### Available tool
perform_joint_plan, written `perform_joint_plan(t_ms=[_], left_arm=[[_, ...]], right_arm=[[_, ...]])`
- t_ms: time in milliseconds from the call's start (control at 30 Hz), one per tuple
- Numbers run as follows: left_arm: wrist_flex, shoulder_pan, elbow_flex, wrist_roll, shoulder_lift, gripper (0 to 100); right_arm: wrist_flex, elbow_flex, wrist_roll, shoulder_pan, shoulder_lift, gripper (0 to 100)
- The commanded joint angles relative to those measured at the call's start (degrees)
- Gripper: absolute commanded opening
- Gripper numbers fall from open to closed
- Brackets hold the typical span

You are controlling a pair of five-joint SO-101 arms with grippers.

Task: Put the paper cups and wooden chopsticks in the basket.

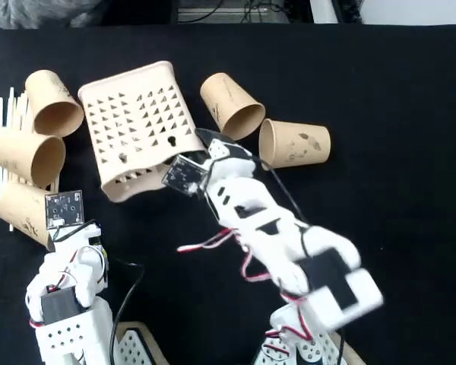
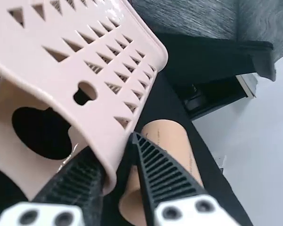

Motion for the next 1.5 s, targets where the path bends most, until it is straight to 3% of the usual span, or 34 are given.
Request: perform_joint_plan(t_ms=[0,200,700,900,1233,1467], left_arm=[[0.18,-0.04,1.10,-0.35,-0.44,11],[0.18,-0.04,1.10,-0.35,-0.44,11],[0.18,-0.04,1.10,-0.35,-0.44,11],[0.18,-0.04,1.10,-0.35,-0.44,11],[0.18,-0.04,1.10,-0.35,-0.44,11],[0.18,-0.04,1.10,-0.35,-0.44,11]], right_arm=[[3.25,2.68,-0.26,-0.79,-11.21,1.1],[20.31,2.51,-10.46,2.02,-26.33,1.1],[53.27,-1.89,-21.80,2.02,-51.82,1.1],[74.90,-11.12,-29.71,-3.43,-57.98,1.1],[95.47,-29.49,-39.38,-4.40,-55.43,1.1],[101.63,-40.66,-42.46,-4.22,-43.12,1.1]])
